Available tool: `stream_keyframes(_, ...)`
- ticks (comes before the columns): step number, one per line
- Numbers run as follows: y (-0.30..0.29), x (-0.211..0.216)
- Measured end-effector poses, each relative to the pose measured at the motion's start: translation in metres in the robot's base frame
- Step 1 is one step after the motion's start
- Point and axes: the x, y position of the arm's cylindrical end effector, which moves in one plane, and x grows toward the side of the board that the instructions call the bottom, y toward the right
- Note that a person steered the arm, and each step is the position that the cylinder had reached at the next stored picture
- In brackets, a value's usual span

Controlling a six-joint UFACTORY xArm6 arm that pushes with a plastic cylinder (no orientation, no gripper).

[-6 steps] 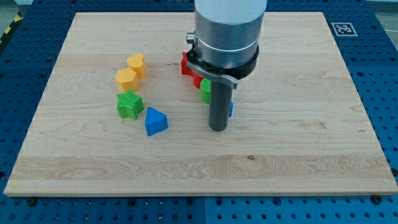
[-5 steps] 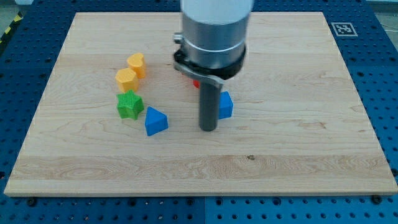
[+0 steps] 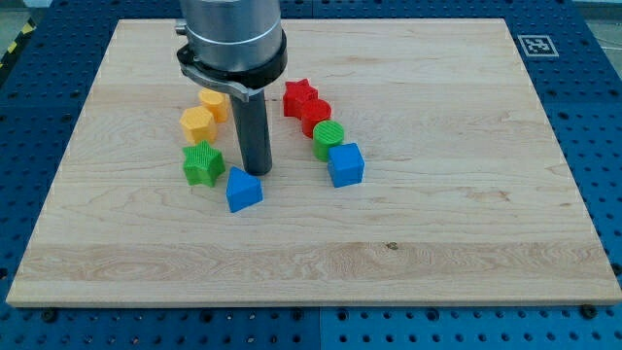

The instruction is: Move the green star towards left

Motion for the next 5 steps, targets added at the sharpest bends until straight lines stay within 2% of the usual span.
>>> stream_keyframes(2, -0.024, -0.005)
stream_keyframes(5, -0.112, -0.023)
